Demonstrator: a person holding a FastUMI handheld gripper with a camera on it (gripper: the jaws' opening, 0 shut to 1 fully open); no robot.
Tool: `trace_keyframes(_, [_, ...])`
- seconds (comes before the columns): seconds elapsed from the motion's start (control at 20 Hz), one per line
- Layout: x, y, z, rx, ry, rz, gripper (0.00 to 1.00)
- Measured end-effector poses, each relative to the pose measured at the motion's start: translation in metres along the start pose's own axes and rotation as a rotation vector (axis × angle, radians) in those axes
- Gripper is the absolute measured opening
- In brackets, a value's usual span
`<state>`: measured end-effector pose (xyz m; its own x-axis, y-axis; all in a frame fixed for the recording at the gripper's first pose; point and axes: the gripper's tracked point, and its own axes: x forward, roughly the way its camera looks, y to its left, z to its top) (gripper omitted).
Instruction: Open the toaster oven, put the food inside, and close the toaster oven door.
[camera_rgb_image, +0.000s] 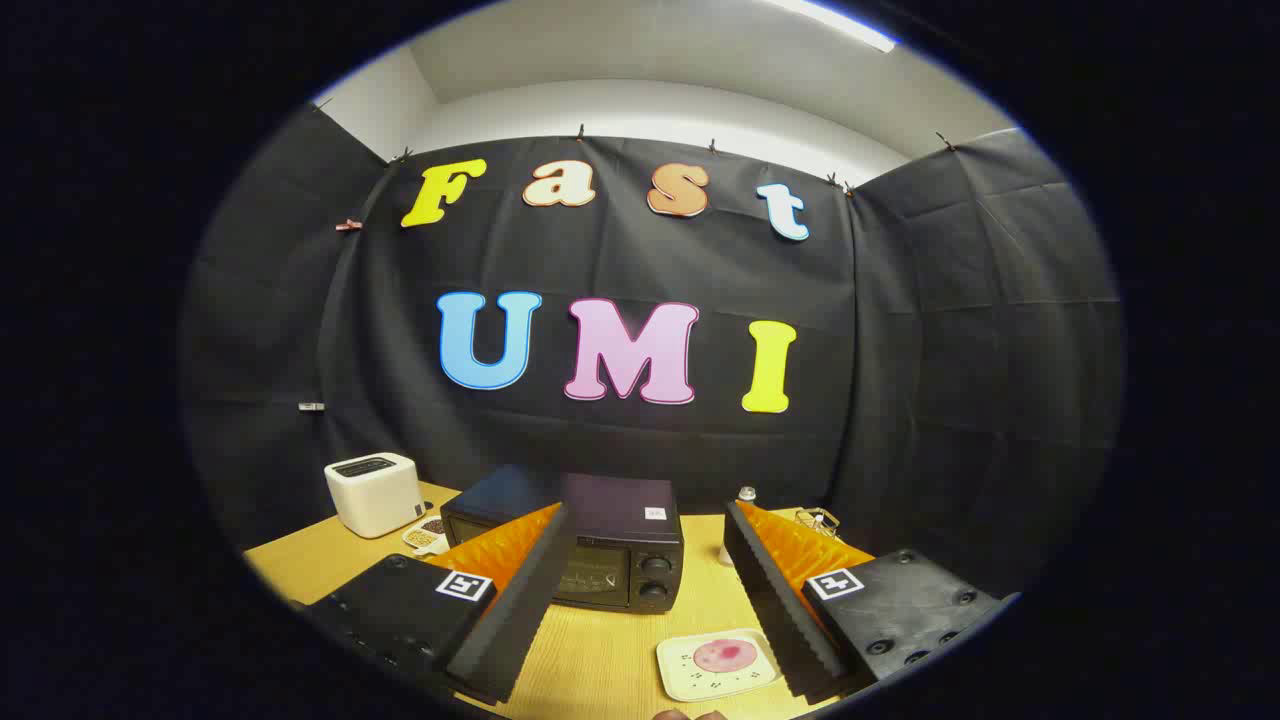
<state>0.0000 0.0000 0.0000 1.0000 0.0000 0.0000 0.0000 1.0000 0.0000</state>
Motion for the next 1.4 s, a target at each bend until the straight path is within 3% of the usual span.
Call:
trace_keyframes(1.05, [0.021, 0.014, -0.025, 0.025, 0.084, 0.014, 0.98])
trace_keyframes(1.4, [0.058, 0.034, -0.043, 0.042, 0.115, 0.015, 0.98])
